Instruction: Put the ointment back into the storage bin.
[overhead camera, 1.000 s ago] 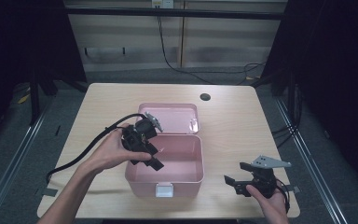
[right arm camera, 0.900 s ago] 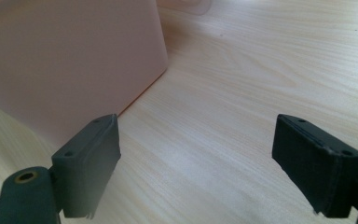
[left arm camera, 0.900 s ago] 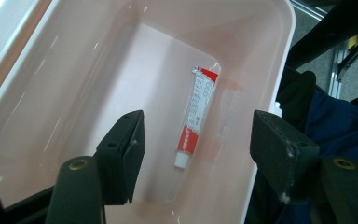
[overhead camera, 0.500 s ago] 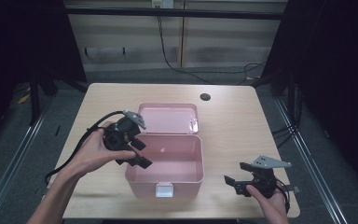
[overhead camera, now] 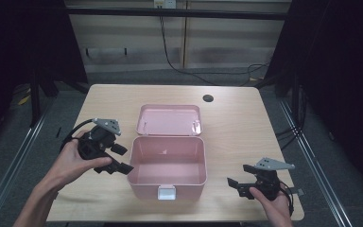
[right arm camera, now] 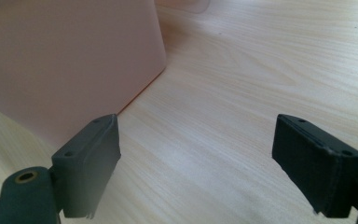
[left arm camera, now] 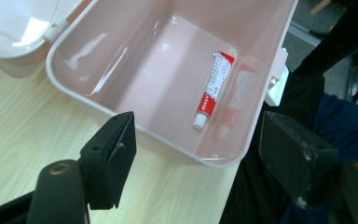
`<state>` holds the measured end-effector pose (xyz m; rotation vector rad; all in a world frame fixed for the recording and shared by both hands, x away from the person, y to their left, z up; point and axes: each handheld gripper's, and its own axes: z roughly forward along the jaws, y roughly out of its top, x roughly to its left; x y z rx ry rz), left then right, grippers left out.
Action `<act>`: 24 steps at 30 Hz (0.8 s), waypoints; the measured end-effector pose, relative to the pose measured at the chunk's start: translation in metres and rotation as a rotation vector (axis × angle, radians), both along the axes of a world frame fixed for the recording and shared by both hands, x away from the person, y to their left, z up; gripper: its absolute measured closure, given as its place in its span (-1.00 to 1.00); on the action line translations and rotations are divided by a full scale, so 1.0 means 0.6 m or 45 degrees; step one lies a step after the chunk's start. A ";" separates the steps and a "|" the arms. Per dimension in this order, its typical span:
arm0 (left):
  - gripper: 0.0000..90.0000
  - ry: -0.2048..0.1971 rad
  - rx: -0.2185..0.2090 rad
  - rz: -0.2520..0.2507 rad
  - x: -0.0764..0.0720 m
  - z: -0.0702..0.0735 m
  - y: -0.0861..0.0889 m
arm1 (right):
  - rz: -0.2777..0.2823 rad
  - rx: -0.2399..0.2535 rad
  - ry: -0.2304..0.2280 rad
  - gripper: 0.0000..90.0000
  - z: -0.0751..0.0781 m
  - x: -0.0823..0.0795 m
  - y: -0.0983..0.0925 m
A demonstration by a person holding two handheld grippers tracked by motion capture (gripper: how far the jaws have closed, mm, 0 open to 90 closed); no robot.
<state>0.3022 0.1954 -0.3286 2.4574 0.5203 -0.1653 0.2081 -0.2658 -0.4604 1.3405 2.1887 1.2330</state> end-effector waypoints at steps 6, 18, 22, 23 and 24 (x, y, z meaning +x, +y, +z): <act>-0.40 -0.013 -0.016 0.064 -0.003 -0.012 0.027 | 0.008 -0.004 -0.002 -0.67 -0.001 0.001 0.002; -0.38 -0.012 -0.043 0.224 -0.006 -0.067 0.099 | 0.010 -0.015 0.012 -0.67 -0.003 0.003 0.003; -0.38 -0.025 0.005 0.266 -0.011 -0.093 0.108 | 0.006 -0.014 0.010 -0.67 -0.002 0.003 0.003; -0.38 -0.030 0.012 0.281 -0.012 -0.099 0.110 | 0.004 -0.014 0.012 -0.67 -0.002 0.003 0.003; -0.39 -0.026 0.007 0.288 -0.013 -0.105 0.113 | 0.005 -0.016 0.014 -0.67 -0.002 0.003 0.003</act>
